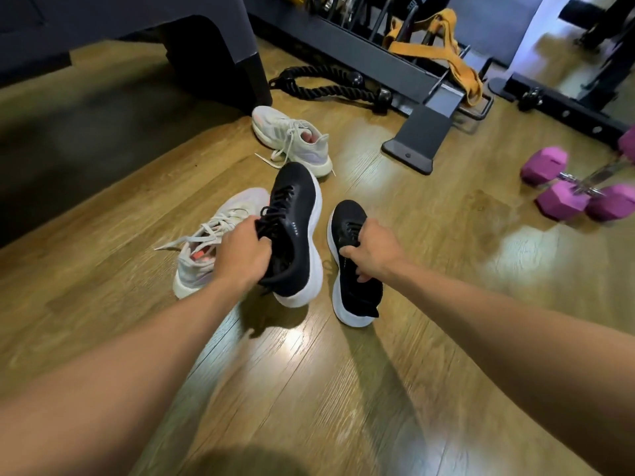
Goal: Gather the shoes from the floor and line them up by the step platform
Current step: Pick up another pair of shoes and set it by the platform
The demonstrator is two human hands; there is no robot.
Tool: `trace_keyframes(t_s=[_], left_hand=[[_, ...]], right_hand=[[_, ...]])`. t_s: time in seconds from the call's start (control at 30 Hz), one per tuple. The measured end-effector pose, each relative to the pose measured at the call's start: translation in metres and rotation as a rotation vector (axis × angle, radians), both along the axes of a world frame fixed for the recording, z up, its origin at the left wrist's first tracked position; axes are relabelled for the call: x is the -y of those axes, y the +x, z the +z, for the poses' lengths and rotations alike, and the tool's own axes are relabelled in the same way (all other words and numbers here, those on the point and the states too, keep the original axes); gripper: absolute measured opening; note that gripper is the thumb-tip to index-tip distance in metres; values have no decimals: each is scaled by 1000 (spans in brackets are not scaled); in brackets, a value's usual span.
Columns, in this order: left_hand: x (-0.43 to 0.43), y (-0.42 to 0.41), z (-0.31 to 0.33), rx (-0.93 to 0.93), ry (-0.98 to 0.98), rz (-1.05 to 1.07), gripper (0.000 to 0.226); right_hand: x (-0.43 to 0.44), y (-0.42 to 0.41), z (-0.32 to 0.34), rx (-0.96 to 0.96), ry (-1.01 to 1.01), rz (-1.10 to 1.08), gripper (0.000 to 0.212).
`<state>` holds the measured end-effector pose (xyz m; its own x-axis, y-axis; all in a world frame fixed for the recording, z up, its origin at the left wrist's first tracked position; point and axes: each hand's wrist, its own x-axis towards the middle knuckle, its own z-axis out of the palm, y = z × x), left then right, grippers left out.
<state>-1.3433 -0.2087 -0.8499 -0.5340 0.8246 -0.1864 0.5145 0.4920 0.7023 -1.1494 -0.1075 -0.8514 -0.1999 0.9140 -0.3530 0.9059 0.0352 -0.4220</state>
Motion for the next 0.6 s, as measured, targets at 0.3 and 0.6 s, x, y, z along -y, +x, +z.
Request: trace_keyframes(t_s=[0.3, 0.6], left_hand=[[14, 49, -6, -415, -37, -419, 34], [21, 59, 0, -550, -486, -921, 50]], right_hand=[[32, 12, 1, 464, -227, 546, 41], [52, -12, 11, 338, -26, 595, 19]])
